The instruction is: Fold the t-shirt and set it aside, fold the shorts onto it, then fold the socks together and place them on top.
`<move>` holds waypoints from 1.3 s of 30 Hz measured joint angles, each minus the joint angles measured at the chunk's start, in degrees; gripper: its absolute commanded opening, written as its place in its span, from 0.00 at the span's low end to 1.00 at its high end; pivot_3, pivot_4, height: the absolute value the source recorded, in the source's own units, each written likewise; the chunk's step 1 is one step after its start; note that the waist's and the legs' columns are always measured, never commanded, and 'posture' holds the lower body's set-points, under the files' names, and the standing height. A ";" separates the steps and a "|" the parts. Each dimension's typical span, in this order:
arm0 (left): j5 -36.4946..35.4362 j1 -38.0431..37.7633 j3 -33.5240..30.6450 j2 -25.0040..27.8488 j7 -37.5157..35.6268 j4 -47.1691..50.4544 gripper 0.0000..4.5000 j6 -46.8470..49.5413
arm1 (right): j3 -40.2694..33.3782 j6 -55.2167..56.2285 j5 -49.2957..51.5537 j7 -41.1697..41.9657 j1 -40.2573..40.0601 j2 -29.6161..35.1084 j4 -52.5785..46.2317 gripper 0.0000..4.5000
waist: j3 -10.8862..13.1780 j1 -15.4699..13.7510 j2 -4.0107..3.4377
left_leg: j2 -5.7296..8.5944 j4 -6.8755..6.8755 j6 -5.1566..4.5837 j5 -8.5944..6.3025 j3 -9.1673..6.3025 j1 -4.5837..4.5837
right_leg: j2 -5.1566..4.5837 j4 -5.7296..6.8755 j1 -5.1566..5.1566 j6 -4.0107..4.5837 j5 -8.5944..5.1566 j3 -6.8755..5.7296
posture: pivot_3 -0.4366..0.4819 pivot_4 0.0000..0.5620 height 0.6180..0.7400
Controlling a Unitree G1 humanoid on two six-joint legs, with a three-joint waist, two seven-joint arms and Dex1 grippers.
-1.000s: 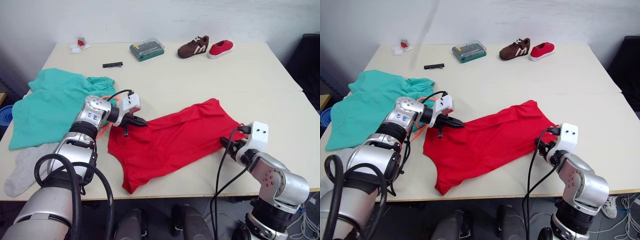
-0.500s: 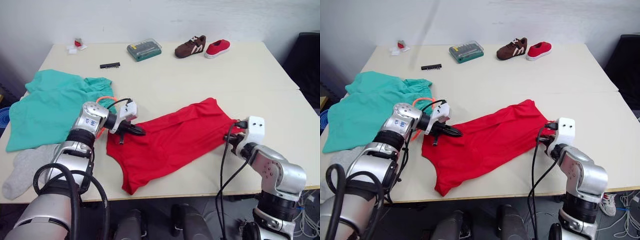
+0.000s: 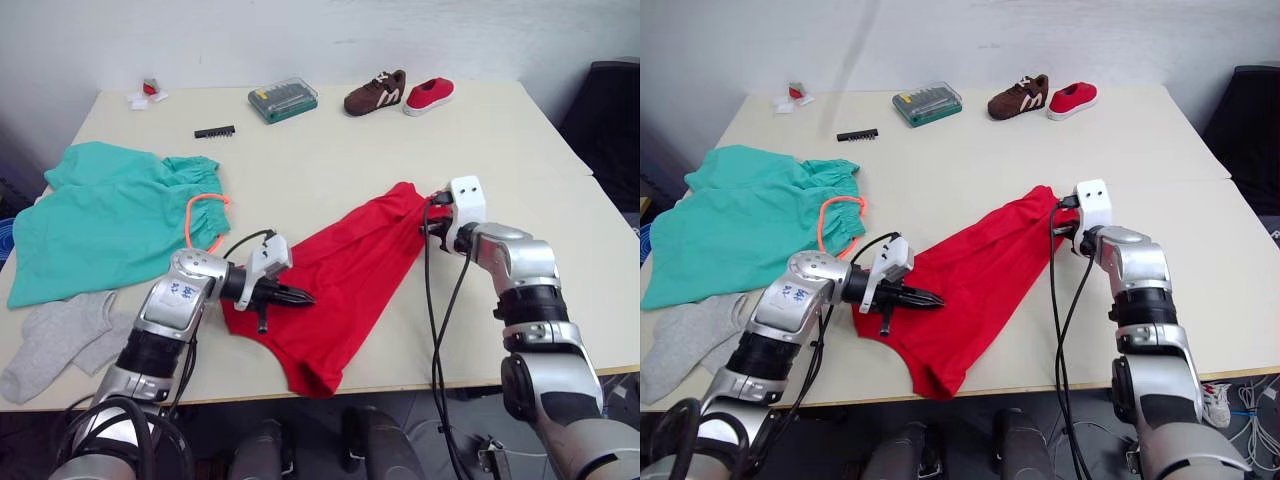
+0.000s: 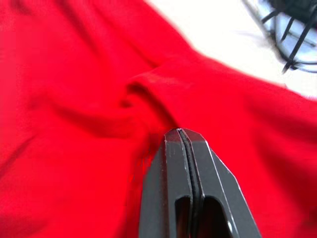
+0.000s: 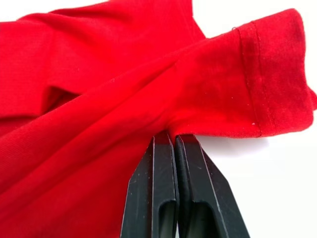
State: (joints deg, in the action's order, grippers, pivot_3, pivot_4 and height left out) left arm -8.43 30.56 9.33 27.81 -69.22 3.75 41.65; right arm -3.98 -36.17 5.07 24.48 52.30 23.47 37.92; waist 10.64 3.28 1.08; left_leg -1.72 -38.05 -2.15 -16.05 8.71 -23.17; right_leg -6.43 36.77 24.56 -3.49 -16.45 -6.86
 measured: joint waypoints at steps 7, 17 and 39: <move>-2.25 -1.67 -0.29 2.16 6.39 3.46 0.00 2.67 | 1.80 7.30 -2.30 0.94 3.72 -1.73 8.08 0.01 | 0.00 0.07 0.00 | -0.02 0.01 0.07 0.04 0.00 0.05 | 0.00 0.05 0.00 0.02 -0.01 0.02 | 0.48 0.27 1.00; -6.24 10.52 -5.34 7.97 5.01 -12.64 0.50 -2.05 | 1.81 7.26 -2.83 2.41 1.41 -1.37 4.82 0.00 | 0.00 -0.14 0.00 | -0.02 0.06 0.12 0.05 -0.02 0.06 | -0.01 0.03 0.00 0.03 -0.02 -0.03 | 0.48 0.27 1.00; 3.83 20.14 3.01 4.75 -5.58 -40.43 0.32 -14.53 | 1.30 3.56 -2.23 2.29 -3.78 -1.45 -4.72 0.00 | -0.01 -0.26 0.01 | -0.01 0.10 0.08 0.04 0.06 0.03 | 0.00 0.15 0.00 0.03 -0.02 -0.05 | 0.48 0.27 1.00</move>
State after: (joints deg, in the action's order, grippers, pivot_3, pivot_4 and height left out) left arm -4.61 50.70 12.34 32.56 -74.81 -36.67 27.12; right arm -2.68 -32.61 2.85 26.77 48.52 22.02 33.20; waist 10.63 3.02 1.09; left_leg -1.72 -37.96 -2.08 -16.01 8.78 -23.14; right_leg -6.42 36.92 24.57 -3.46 -16.47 -6.91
